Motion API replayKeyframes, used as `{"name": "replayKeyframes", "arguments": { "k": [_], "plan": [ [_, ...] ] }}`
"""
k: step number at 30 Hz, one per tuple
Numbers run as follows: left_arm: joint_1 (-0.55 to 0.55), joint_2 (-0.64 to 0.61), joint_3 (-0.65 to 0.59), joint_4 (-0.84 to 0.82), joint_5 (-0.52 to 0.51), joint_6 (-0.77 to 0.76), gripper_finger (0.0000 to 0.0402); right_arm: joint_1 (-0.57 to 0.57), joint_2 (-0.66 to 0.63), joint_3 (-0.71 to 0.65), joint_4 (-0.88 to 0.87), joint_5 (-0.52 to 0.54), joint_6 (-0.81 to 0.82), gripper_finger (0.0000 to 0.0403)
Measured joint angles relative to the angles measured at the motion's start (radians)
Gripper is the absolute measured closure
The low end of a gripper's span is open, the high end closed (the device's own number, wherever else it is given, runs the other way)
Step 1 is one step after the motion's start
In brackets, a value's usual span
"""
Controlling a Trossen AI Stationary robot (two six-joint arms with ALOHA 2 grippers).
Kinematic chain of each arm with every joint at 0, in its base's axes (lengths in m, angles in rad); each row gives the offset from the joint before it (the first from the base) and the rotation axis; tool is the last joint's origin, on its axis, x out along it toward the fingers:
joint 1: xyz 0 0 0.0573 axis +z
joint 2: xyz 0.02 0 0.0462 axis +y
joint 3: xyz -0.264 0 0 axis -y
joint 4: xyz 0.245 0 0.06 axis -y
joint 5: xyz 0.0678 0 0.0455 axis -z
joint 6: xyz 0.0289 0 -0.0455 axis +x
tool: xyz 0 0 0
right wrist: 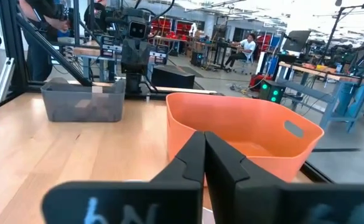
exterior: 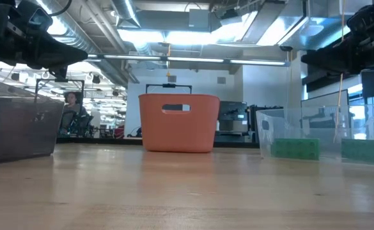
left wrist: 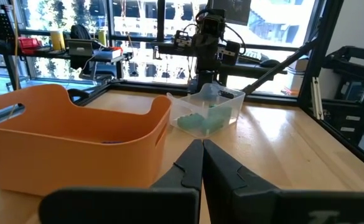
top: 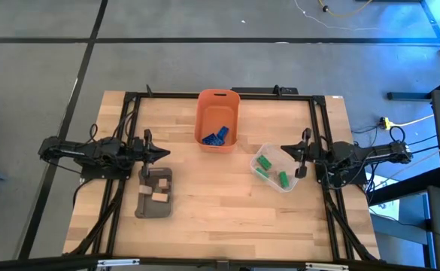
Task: Sort & place blocks by color
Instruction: Return to Home Position
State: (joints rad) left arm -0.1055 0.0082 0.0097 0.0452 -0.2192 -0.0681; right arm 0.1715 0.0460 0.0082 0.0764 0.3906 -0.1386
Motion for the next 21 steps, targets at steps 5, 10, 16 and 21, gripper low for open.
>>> {"name": "replayKeyframes", "arguments": {
  "k": [5, 10, 16, 21],
  "plan": [
    [0.000, 0.000, 0.000, 0.000, 0.000, 0.000, 0.0401, 0.000, 0.000, 0.000, 0.000, 0.000, -0.001, 0.0386],
    [0.000, 0.000, 0.000, 0.000, 0.000, 0.000, 0.0401, 0.000, 0.000, 0.000, 0.000, 0.000, -0.001, 0.0385],
    [0.000, 0.000, 0.000, 0.000, 0.000, 0.000, 0.0401, 0.000, 0.000, 0.000, 0.000, 0.000, -0.001, 0.0384],
    [0.000, 0.000, 0.000, 0.000, 0.000, 0.000, 0.0401, 0.000, 0.000, 0.000, 0.000, 0.000, -0.001, 0.0384]
  ]
}}
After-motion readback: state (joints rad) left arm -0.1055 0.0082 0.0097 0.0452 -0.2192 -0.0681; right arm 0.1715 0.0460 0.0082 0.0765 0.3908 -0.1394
